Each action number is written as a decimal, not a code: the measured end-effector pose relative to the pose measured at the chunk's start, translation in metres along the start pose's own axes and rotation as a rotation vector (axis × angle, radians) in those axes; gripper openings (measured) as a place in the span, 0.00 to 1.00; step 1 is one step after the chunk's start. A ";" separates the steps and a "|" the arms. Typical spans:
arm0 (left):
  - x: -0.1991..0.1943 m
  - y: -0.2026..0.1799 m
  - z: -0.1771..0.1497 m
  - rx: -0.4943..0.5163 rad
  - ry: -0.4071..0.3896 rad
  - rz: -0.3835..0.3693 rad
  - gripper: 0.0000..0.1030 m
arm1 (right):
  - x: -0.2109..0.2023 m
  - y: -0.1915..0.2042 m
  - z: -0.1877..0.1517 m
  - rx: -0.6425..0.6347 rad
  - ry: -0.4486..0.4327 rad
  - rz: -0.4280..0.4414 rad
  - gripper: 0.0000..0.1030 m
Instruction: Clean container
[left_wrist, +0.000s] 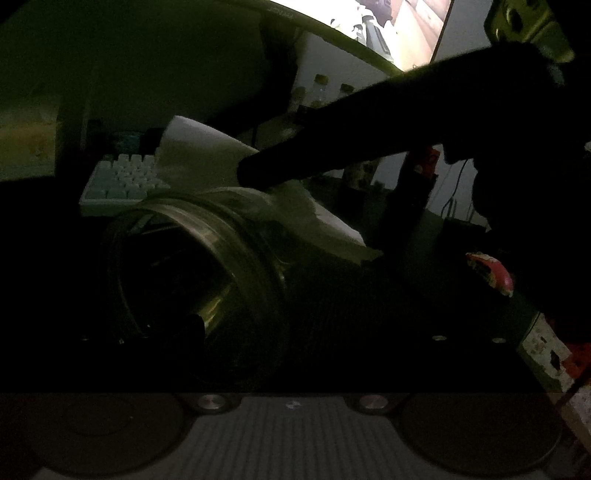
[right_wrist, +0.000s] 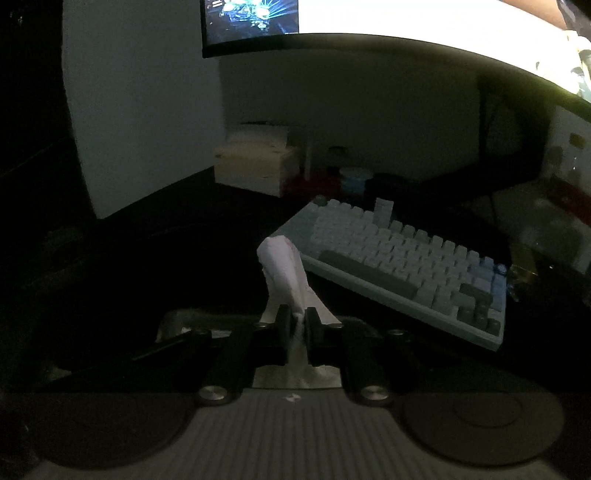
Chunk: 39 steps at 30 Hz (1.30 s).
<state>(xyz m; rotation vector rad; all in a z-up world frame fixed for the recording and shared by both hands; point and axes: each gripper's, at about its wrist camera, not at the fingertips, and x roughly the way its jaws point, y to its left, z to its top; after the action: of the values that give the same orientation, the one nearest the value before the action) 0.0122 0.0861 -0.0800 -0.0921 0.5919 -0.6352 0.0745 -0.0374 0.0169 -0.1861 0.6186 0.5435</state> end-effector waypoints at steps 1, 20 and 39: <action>-0.001 -0.001 -0.001 0.002 0.000 0.001 1.00 | 0.000 -0.002 0.000 0.003 -0.001 -0.004 0.12; -0.007 -0.024 -0.009 -0.005 -0.004 0.022 1.00 | 0.000 -0.005 -0.003 0.008 -0.016 0.004 0.12; -0.011 -0.022 -0.002 -0.010 -0.007 0.022 1.00 | 0.001 -0.021 -0.004 -0.018 -0.016 0.038 0.12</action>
<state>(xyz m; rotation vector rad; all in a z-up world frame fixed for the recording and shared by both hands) -0.0075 0.0751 -0.0705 -0.0965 0.5887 -0.6104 0.0844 -0.0555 0.0134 -0.1877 0.6029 0.5866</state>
